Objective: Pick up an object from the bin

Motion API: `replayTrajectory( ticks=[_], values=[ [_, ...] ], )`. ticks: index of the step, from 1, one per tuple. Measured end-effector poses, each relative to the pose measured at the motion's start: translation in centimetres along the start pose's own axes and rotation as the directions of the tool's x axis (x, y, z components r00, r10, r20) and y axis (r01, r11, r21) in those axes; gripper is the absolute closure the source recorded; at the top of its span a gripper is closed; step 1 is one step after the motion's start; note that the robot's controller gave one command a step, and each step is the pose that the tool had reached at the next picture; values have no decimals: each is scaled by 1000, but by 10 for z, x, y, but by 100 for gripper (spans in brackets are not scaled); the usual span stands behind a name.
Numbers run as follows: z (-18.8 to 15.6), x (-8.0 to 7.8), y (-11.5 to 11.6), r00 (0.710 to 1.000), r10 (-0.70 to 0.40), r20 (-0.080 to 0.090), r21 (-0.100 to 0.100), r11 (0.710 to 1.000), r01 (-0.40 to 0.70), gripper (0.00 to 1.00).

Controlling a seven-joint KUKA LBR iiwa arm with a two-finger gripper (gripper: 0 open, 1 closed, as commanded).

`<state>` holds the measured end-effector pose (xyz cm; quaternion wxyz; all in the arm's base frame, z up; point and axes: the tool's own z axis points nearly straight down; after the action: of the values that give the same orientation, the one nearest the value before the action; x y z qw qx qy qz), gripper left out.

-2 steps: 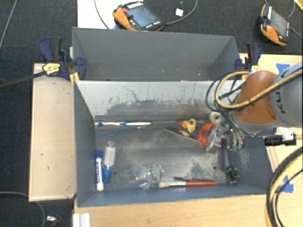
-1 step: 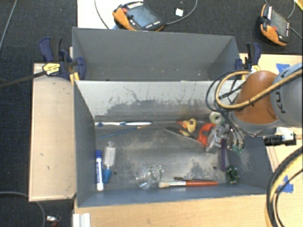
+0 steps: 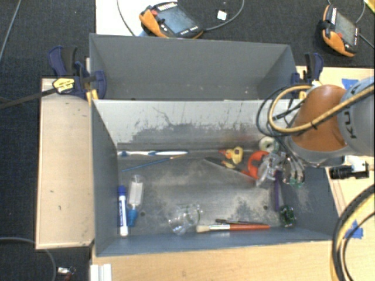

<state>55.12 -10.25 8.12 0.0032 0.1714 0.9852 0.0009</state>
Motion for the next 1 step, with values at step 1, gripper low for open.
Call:
replayTrajectory(
  ticks=[1],
  values=[
    [-27, 0, 0, 1000, -2, -1, 0, 1000, 2, 100]
  ],
)
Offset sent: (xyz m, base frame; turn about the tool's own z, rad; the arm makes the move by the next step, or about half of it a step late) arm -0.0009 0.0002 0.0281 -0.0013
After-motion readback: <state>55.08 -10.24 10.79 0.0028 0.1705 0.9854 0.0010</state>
